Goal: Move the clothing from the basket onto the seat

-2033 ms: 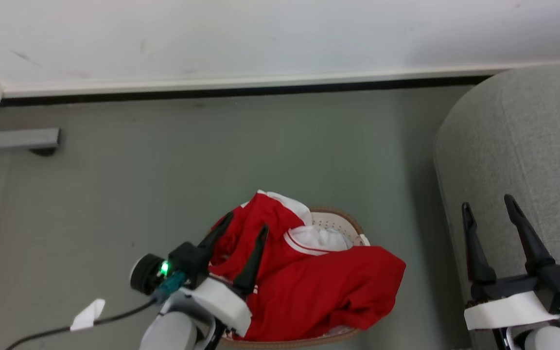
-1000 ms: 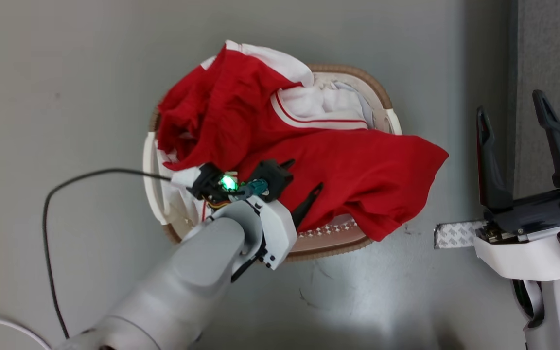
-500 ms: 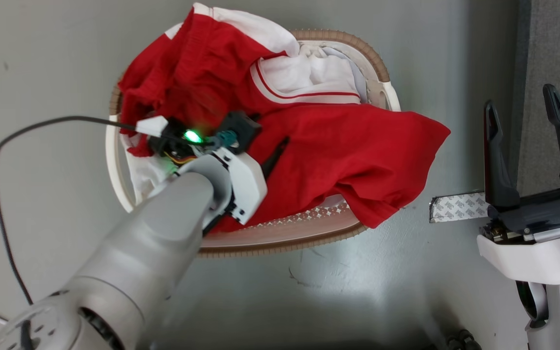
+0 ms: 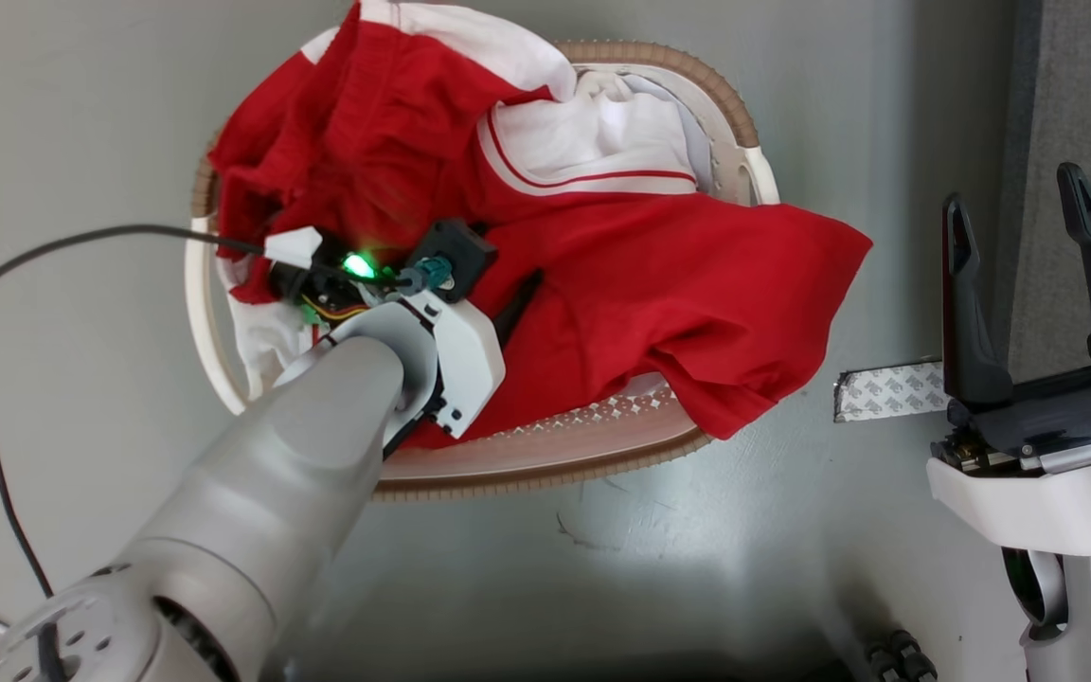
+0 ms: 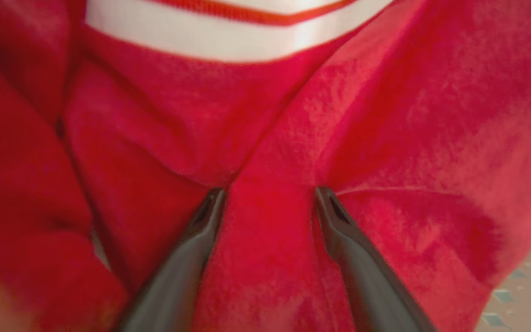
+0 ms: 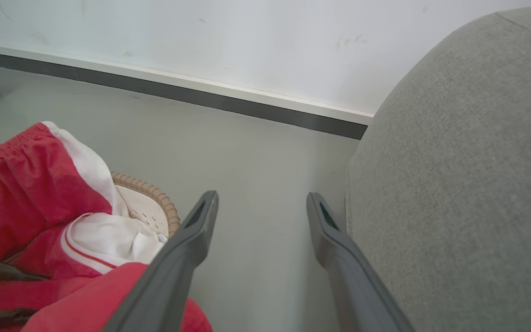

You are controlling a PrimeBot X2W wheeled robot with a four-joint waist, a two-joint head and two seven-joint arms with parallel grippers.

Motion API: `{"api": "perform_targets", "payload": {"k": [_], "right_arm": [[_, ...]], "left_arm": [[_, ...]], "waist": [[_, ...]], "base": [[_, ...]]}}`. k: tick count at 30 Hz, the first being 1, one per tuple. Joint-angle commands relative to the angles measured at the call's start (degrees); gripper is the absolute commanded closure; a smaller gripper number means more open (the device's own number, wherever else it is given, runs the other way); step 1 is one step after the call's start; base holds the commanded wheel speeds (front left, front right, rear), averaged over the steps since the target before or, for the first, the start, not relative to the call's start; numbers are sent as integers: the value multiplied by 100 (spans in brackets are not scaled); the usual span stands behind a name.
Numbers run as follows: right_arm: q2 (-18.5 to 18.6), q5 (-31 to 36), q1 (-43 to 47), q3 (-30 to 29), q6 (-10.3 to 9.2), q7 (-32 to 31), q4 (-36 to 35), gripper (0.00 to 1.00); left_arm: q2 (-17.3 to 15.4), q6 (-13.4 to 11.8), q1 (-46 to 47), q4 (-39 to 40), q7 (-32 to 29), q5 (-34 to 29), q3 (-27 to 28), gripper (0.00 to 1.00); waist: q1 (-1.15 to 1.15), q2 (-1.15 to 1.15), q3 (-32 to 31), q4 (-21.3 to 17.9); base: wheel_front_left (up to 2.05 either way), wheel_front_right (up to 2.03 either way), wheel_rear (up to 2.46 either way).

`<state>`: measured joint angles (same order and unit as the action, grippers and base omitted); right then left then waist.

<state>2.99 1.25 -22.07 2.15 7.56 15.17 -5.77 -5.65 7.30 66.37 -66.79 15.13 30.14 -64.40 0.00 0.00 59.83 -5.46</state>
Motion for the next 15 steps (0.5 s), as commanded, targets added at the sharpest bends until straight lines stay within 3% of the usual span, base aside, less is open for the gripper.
{"api": "perform_targets", "payload": {"k": [1, 2, 3, 5, 15], "right_arm": [[-17, -30, 32, 12, -14, -2, -22, 0], [-18, -31, 37, 19, -14, -2, -20, 0], [-18, -36, 46, 24, -14, -2, -14, 0], [-18, -43, 67, 37, -14, -2, -7, 0], [-16, -91, 24, 58, -14, -2, 206, 0]], "left_arm": [[-5, 15, -78, -55, 2, 3, -19, 0], [0, 16, -109, -95, 2, 21, -40, 0], [12, 13, -157, -112, 2, 67, -77, 29], [19, 16, -185, -133, 1, 133, -165, 100], [-66, 17, -388, 294, 3, 690, -328, 100]], "waist": [[0, 0, 5, -13], [0, 0, 9, -28], [0, 0, 10, -47], [0, 0, 5, -72], [0, 0, -501, 30]], "base": [[0, 0, 0], [0, 0, 0], [0, 0, 0], [0, 0, 0], [0, 0, 0]]}}
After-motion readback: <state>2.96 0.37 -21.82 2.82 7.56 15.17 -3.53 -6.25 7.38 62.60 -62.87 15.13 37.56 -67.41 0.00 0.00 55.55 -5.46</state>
